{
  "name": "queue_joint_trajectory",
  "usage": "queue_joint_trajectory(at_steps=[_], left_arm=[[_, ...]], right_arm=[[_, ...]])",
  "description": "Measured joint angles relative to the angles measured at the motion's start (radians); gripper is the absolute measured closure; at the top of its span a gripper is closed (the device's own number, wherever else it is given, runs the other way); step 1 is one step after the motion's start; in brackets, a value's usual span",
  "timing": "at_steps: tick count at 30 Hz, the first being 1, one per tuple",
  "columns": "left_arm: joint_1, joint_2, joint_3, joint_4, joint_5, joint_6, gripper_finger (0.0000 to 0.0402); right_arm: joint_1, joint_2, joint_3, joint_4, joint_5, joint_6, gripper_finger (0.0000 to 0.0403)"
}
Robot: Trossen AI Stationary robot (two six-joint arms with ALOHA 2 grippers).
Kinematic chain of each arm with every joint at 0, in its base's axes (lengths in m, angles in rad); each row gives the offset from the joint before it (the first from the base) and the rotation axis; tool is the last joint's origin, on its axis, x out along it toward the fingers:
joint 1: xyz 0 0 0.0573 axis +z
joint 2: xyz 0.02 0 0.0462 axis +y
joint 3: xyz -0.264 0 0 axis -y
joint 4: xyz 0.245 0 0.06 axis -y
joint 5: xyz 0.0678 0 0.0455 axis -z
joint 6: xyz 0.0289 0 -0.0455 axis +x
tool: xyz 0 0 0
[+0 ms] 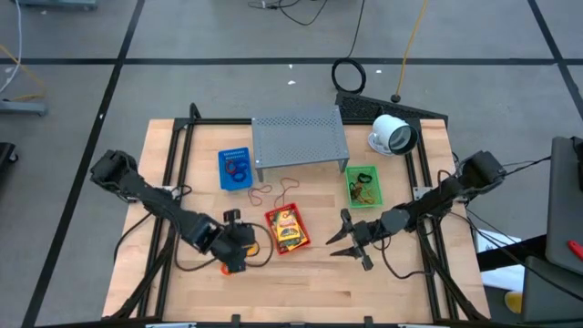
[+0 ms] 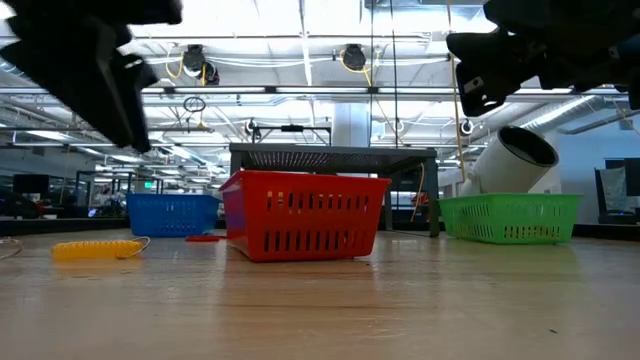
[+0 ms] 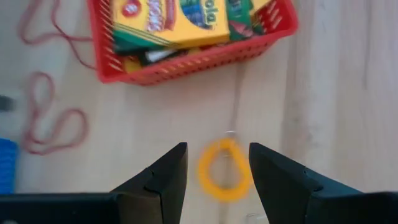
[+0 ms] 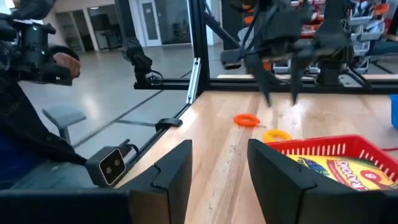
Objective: Pick & Place Office Desk Supplies
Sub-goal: Put the yellow spring keychain into the blue bin
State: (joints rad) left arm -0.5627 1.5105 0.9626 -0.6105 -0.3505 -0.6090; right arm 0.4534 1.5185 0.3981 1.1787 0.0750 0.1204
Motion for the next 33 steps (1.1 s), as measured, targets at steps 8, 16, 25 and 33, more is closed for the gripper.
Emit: queue_joint_trajectory(at_steps=[8,16,25,33], left_arm=[[-0.045,0.0,-0.141,0.298,0.009,-0.123,0.022],[-0.044,0.023,-0.17,0.319,0.075,-0.215,0.022],[-0.035,0.14,-0.172,0.332,0.171,-0.294,0.022],[-0.022,0.151,-0.168,0.329,0.182,-0.316,0.0223]], right_arm=[[0.0,-0.001,0.0,0.004,0.002,-0.053,0.0259],[-0.002,-0.001,0.0,-0.001,0.005,-0.057,0.0259],[-0.002,-0.001,0.0,-0.009,0.006,-0.055,0.0259],[-0.003,-0.001,0.0,-0.009,0.006,-0.054,0.0259]])
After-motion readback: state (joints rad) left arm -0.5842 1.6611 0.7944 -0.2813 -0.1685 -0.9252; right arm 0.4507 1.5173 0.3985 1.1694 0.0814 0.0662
